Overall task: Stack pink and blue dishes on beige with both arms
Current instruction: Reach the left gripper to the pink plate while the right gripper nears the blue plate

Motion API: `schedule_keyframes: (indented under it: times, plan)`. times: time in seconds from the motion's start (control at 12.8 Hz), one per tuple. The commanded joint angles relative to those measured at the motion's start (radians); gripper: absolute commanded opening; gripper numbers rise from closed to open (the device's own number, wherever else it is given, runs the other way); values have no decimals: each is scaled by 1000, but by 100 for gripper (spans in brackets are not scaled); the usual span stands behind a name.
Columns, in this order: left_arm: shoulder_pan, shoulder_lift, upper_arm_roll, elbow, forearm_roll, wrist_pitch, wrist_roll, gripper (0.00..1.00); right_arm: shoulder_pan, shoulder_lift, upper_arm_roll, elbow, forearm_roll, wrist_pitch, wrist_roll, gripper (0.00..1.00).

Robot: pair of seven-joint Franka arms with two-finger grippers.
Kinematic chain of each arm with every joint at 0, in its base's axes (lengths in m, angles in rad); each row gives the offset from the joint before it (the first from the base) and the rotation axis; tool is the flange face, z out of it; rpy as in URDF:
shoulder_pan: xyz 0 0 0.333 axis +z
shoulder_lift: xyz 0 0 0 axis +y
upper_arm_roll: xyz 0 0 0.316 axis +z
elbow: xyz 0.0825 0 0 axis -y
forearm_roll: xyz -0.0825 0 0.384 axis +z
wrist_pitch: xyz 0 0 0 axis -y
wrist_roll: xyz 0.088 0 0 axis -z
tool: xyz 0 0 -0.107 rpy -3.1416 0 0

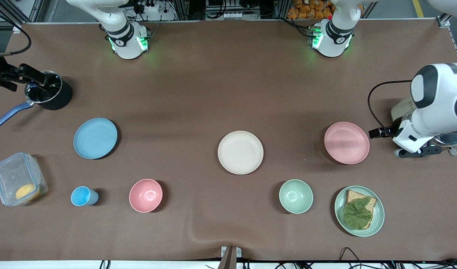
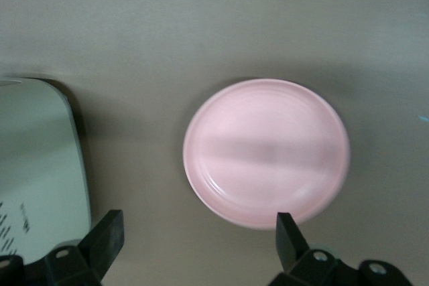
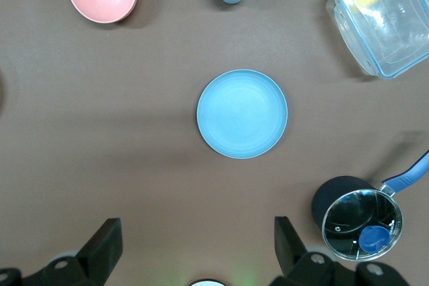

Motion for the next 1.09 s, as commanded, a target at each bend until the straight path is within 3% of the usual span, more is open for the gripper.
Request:
schedule_keyframes:
  times: [0.0,0.47,0.78,0.94,1.01]
  plan:
    - [45,11,-7,-110,27,156,-1,100,0,2,0,-13,-11,11,6,100]
    - [68,157,-9,-119,64,319,18,100,-5,14,-1,-138,-14,135,5,100]
    - [73,203,-10,-124,84,348,18,78,-26,19,-1,-295,-14,306,5,100]
    - [82,221,-10,-124,84,366,18,65,-37,58,-1,-307,-14,334,5,100]
    - [88,229,-10,-124,84,371,18,63,-44,81,-1,-307,-14,348,5,100]
